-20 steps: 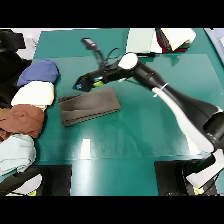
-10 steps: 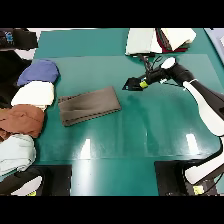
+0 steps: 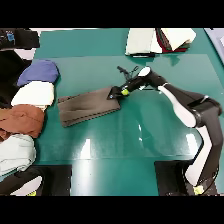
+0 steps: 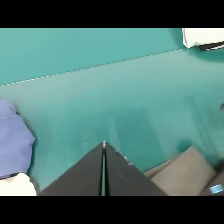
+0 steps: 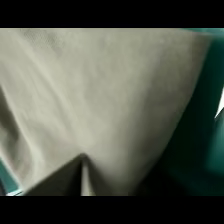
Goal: Fold the shirts.
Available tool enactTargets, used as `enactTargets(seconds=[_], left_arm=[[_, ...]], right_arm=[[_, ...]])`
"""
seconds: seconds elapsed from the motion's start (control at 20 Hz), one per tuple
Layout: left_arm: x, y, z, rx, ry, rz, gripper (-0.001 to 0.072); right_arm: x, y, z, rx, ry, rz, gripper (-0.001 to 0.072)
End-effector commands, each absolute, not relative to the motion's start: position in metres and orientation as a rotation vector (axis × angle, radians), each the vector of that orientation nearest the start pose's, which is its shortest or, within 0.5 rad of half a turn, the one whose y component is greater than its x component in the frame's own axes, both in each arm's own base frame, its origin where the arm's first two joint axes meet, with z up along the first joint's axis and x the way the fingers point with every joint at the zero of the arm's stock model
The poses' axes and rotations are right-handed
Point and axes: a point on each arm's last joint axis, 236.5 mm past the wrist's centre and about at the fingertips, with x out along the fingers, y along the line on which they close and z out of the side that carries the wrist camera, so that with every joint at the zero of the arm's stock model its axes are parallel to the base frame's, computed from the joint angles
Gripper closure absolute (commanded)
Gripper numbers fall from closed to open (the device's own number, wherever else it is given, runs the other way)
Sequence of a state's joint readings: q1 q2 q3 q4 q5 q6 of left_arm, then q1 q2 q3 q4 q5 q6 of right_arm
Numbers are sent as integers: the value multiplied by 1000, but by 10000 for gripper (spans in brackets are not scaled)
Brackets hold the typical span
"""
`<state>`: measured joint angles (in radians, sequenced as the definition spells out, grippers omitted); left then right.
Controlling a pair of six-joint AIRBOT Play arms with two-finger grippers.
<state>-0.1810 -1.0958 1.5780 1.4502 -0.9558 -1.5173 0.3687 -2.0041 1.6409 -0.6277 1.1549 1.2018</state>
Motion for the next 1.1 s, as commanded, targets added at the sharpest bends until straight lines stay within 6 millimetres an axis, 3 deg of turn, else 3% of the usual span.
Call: enactTargets(seconds=[0.0, 0.05, 0.15, 0.2, 0.25, 0.35, 0.45, 0.55, 0.7, 0.85, 0.95, 1.05], left_arm=[[428, -111, 297, -29, 483, -302, 682], [427, -117, 298, -53, 485, -322, 682], [421, -135, 297, -63, 494, -369, 683], [418, -149, 294, -53, 500, -401, 683], [414, -167, 291, -39, 510, -440, 683], [406, -201, 280, -10, 534, -517, 682], [398, -229, 271, 9, 555, -575, 682], [394, -246, 267, 19, 559, -612, 682], [393, -253, 270, 11, 542, -625, 682], [394, -253, 271, 7, 540, -624, 682], [394, -253, 272, 5, 535, -623, 682], [396, -254, 275, 1, 522, -623, 682]], right_arm=[[423, 391, -68, 367, 1320, 978, 571], [428, 395, -60, 351, 1285, 991, 692], [442, 392, -39, 309, 1224, 1018, 699], [452, 381, -27, 269, 1195, 1012, 699], [463, 364, -15, 230, 1167, 989, 699], [489, 312, 11, 178, 1114, 903, 699], [513, 240, 35, 151, 1086, 764, 699], [529, 151, 63, 154, 1061, 590, 699], [526, 11, 94, 188, 1045, 303, 699], [489, -126, 114, 258, 1038, -3, 699], [451, -199, 118, 333, 1012, -190, 699], [405, -254, 111, 426, 992, -351, 700]])
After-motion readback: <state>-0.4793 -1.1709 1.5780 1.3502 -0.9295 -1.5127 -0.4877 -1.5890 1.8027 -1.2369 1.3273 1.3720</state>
